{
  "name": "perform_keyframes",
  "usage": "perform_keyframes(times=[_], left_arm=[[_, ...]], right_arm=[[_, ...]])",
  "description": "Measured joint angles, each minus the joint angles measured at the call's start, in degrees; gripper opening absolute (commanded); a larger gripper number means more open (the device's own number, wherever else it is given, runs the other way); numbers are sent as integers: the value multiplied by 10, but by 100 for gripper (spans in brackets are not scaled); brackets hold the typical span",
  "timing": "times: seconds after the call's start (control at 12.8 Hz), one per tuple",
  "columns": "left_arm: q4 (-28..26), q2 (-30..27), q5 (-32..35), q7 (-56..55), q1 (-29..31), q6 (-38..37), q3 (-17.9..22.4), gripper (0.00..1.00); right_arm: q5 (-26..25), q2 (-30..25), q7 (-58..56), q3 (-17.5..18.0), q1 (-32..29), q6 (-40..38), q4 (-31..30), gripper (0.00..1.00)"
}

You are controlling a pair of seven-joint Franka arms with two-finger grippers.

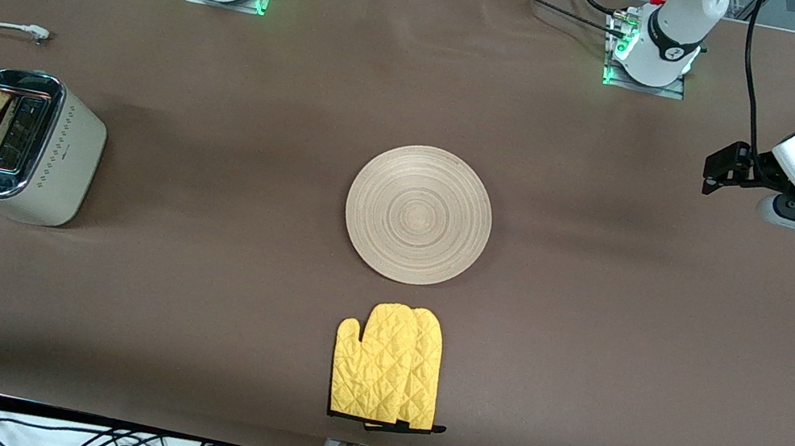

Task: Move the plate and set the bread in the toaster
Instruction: 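Lower the bread into the toaster slot with the right gripper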

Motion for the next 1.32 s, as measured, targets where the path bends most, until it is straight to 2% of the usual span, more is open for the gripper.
perform_keyframes(times=[0.7, 0.78, 0.86, 1.32], left_arm=[[0, 0, 0, 0, 0, 0, 0, 100], [0, 0, 0, 0, 0, 0, 0, 100], [0, 0, 0, 0, 0, 0, 0, 100], [0, 0, 0, 0, 0, 0, 0, 100]], right_arm=[[7, 31, 36, 24, 24, 29, 0, 0], [7, 32, 40, 27, 25, 33, 0, 27], [7, 33, 48, 30, 25, 36, 0, 99], [38, 42, 68, 32, 24, 42, 2, 100]])
